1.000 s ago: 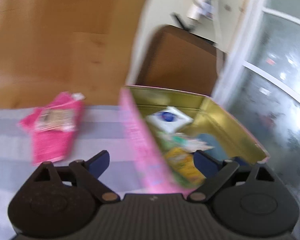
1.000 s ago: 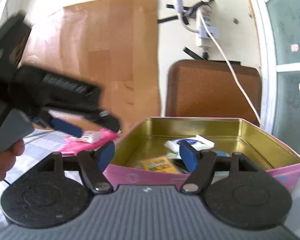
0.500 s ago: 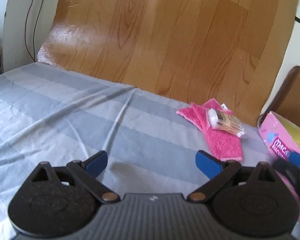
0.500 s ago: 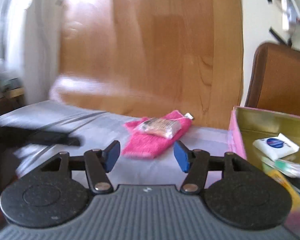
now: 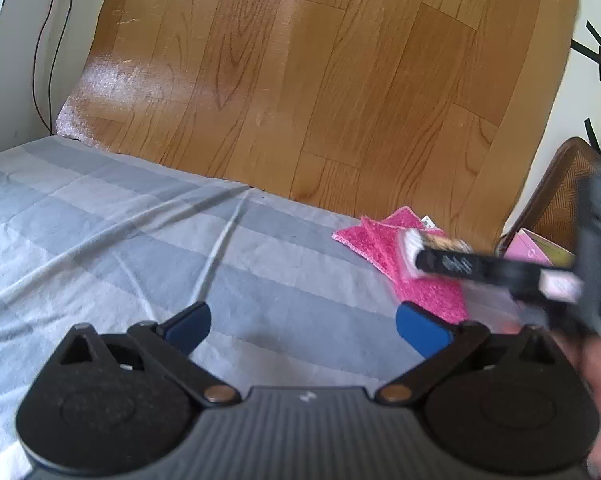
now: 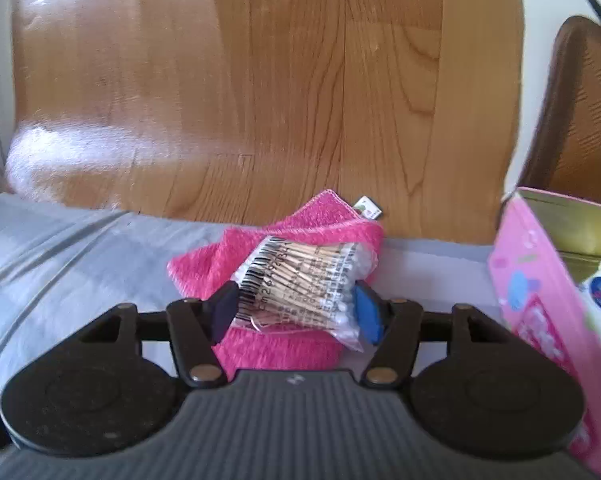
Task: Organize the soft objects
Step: 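Grasp the clear cotton-swab bag with the right gripper, then pass the swab bag from the right gripper into the left gripper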
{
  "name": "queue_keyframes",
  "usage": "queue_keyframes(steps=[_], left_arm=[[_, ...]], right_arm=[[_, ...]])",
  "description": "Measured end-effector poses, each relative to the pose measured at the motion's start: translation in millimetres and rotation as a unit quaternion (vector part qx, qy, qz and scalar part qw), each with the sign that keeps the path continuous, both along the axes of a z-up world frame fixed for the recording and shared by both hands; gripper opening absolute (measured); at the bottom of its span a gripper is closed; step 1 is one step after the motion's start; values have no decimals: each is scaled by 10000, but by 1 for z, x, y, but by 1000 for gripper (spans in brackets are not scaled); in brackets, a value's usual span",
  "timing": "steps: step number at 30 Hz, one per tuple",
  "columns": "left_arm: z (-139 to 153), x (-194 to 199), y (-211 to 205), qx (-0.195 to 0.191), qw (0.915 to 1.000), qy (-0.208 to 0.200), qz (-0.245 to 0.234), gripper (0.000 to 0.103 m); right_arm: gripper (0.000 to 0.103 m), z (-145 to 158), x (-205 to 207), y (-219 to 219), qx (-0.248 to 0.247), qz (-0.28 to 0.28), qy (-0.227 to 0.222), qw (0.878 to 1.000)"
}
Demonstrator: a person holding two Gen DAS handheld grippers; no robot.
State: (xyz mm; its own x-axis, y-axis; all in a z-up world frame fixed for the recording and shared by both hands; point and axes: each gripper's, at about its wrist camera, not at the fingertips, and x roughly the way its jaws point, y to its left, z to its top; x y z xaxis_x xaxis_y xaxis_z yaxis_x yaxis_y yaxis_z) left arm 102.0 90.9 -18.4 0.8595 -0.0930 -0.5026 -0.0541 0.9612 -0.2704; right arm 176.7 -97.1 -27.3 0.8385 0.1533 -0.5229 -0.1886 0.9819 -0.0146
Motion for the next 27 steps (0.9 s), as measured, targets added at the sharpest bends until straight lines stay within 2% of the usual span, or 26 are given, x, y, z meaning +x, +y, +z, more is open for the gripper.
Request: queue_keyframes(steps=[3,10,13,17,19,21,23,26,27], left_arm=[[0,1,2,-74,10000,29,15,102],[0,0,1,-145,9995,28,-269,102],[0,-1,-5,-82,9983,92,-566,102],[0,-4,-20,91,9949,255,-969,102],[-4,-8,-31,-180,9903,576,-1253,102],[-1,-24,-50,-309,9851,602,-1583,102],[3,-41,-74,-627,9722,725,-2136,102],[8,-57,-103,-956,9549,973,-2637,101],[8,-61,-112,-1033,9492,1053,-2781,97]], right_arm=[[63,0,-35,-13,125,296,53,9995],[63,-5,-159,-52,284,1300,174,9910],[63,-5,-205,-75,261,1371,108,9901],[63,-10,-246,-107,213,1050,-63,9942],[63,-12,-254,-123,438,827,-52,9956],[63,-13,-252,-137,837,692,26,9941],[63,-13,-246,-142,1167,635,98,9911],[63,-14,-243,-143,1319,638,93,9892],[63,-14,-244,-145,1378,644,92,9883]])
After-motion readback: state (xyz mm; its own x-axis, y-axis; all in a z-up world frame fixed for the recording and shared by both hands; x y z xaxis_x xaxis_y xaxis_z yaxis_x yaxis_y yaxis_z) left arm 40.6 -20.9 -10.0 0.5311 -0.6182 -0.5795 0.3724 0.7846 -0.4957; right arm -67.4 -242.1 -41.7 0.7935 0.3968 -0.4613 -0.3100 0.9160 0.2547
